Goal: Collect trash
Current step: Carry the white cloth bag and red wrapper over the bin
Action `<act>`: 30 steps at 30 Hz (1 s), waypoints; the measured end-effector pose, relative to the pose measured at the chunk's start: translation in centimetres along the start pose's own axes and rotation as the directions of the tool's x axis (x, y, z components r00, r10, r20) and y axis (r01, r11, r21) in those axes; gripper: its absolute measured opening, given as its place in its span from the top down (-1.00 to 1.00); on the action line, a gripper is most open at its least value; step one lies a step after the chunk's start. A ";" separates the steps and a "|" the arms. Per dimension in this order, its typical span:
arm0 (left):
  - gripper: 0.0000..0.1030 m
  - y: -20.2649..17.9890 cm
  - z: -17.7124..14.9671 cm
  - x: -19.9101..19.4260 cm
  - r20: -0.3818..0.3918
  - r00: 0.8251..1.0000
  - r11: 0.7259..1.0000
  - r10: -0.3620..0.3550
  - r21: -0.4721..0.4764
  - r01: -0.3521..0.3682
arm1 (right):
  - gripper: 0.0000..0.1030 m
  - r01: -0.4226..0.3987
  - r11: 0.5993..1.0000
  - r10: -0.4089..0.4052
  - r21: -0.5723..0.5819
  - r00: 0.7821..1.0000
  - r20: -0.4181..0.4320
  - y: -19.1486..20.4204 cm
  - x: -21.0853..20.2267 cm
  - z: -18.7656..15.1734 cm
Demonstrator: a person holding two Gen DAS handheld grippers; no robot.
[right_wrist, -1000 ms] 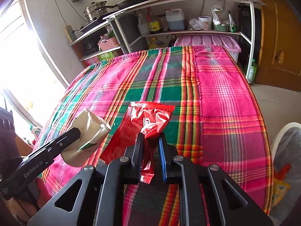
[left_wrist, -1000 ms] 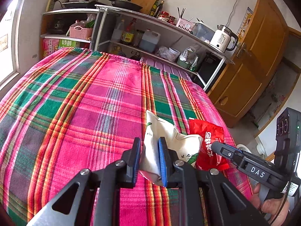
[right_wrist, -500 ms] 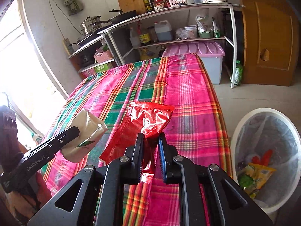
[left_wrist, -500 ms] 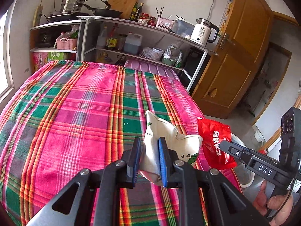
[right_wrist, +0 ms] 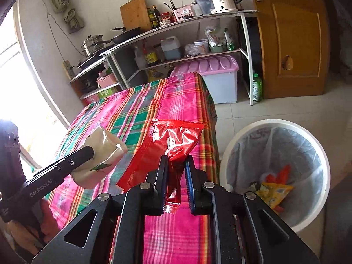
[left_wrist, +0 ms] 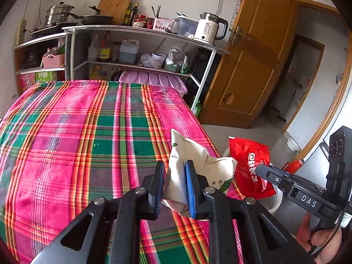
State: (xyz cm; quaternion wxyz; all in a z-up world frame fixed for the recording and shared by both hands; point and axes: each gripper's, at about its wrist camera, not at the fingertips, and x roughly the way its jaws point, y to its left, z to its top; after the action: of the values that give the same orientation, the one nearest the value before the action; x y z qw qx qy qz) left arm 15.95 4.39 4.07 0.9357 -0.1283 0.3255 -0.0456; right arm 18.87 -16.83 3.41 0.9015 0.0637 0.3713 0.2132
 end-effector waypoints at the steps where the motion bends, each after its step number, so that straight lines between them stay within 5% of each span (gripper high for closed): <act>1: 0.62 -0.6 0.1 0.2 -0.002 1.000 1.000 -0.008 0.008 0.008 | 0.70 0.006 1.000 -0.006 0.006 1.000 0.003 -0.5 -0.2 -0.1; 30: 0.62 -14.0 -0.4 9.4 -0.144 0.979 0.967 -0.146 0.187 0.172 | 0.70 0.159 0.964 -0.166 0.214 0.986 0.015 -14.5 -3.6 -2.2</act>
State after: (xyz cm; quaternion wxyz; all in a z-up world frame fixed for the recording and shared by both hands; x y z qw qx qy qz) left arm 22.98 -10.78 1.93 0.9140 -0.0571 0.3679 -0.1612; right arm 19.94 -31.51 0.22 0.9100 0.1320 0.3810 0.0967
